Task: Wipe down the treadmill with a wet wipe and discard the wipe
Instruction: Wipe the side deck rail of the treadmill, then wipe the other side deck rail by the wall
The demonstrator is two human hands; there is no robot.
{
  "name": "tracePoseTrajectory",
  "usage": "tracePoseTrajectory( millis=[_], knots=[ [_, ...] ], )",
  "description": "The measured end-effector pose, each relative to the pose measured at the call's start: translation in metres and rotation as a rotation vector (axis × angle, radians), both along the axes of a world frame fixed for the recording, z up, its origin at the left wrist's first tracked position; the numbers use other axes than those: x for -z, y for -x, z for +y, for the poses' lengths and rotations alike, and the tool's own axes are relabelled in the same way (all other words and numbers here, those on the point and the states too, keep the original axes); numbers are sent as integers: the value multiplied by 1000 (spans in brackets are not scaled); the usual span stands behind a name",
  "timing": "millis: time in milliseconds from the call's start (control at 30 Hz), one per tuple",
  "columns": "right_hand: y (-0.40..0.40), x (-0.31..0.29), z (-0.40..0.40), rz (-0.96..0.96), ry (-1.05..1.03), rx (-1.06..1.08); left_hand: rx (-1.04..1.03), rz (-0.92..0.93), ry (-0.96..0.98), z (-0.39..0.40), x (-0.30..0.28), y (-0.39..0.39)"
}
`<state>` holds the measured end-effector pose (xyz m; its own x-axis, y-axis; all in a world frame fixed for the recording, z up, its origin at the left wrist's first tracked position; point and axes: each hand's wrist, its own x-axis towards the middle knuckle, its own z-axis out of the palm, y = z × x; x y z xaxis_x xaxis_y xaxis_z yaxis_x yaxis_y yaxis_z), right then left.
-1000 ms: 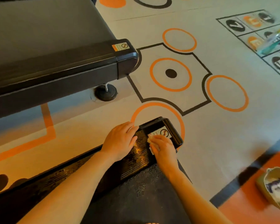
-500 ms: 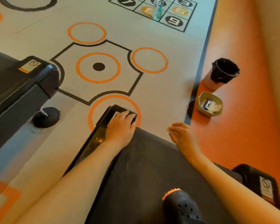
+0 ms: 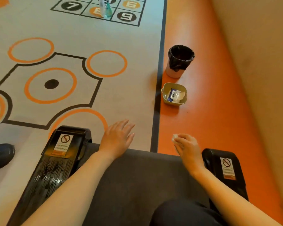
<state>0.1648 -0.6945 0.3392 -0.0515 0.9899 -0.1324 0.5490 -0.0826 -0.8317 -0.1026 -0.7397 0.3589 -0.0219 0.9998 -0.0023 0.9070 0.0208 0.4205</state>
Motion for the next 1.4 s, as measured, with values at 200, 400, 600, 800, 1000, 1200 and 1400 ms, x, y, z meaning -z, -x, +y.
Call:
tracePoseTrajectory(
  millis=[200, 400, 600, 800, 1000, 1200, 1400],
  knots=[
    [-89, -14, 23, -14, -27, 83, 265, 80, -50, 68, -24, -108],
    [-146, -39, 38, -22, -60, 252, 604, 241, -148, 150, -73, -180],
    [-174, -37, 45, -112, -28, 379, 765, 263, -153, 210, -79, -229],
    [-199, -38, 36, -243, -57, 594, 1024, 271, -100, 236, -65, -283],
    [-241, -19, 22, -378, 75, 755, 1227, 282, -87, 245, -38, -342],
    [-238, 21, 4, -409, 153, 786, 1309, 353, 22, 231, 23, -371],
    [-194, 77, -6, -314, 175, 941, 1380, 314, 93, 209, 82, -371]
  ],
)
